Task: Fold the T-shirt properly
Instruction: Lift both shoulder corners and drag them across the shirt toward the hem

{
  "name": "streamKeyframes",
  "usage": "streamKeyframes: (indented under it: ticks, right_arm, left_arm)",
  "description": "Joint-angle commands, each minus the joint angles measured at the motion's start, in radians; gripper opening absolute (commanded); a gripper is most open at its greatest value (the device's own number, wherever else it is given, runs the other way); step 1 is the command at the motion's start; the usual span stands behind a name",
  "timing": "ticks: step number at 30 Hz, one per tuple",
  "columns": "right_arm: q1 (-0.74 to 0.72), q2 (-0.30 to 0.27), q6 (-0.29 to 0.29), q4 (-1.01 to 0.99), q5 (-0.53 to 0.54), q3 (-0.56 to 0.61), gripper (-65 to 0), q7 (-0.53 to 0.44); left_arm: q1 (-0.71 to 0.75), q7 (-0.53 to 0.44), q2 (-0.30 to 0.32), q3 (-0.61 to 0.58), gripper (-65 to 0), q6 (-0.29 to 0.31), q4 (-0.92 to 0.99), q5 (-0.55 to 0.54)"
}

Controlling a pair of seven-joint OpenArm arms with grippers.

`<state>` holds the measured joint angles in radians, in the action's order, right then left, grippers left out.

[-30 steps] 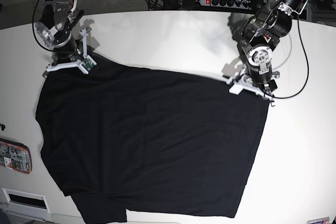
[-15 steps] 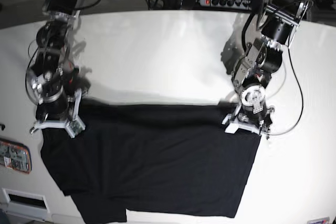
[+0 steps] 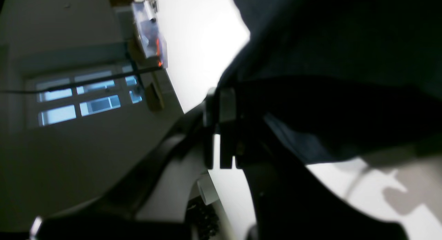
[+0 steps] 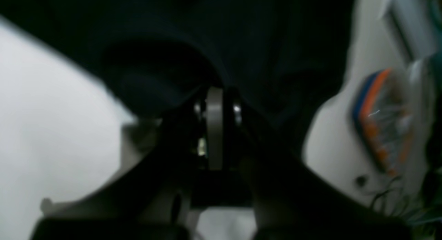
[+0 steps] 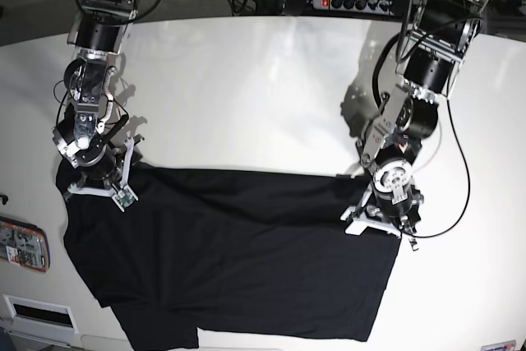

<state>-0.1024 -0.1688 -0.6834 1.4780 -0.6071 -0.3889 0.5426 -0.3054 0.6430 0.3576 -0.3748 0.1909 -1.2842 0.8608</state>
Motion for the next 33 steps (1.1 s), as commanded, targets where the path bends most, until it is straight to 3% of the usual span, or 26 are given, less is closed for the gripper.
streamKeyframes:
  ticks: [1,4,12,21,33]
  right_arm:
    - [-0.038,-0.011,0.011,0.016,0.009,-0.003,-65.0,-0.022]
    - [-0.061,-0.011,0.011,-0.020,0.009,-0.003,-65.0,-0.022]
    - [-0.092,-0.011,0.011,-0.075,0.009,-0.003,-65.0,-0.025]
    - [-0.210,-0.011,0.012,-0.234,0.009,-0.002,-65.0,-0.026]
    - [-0.389,-0.011,0.014,-0.434,0.003,0.020,-65.0,-0.092]
  left_arm:
    - [-0.033,-0.001,0.002,0.004,-65.0,-0.017,-0.016,0.016]
    - [-0.067,-0.013,0.001,0.001,-65.0,-0.017,-0.005,0.015]
    - [-0.163,-0.202,-0.001,0.001,-65.0,-0.017,0.245,0.022]
    - [-0.156,-0.206,-0.050,0.001,-65.0,-0.017,0.246,0.022]
    - [-0.159,-0.206,-0.048,0.006,-65.0,-0.018,0.189,0.022]
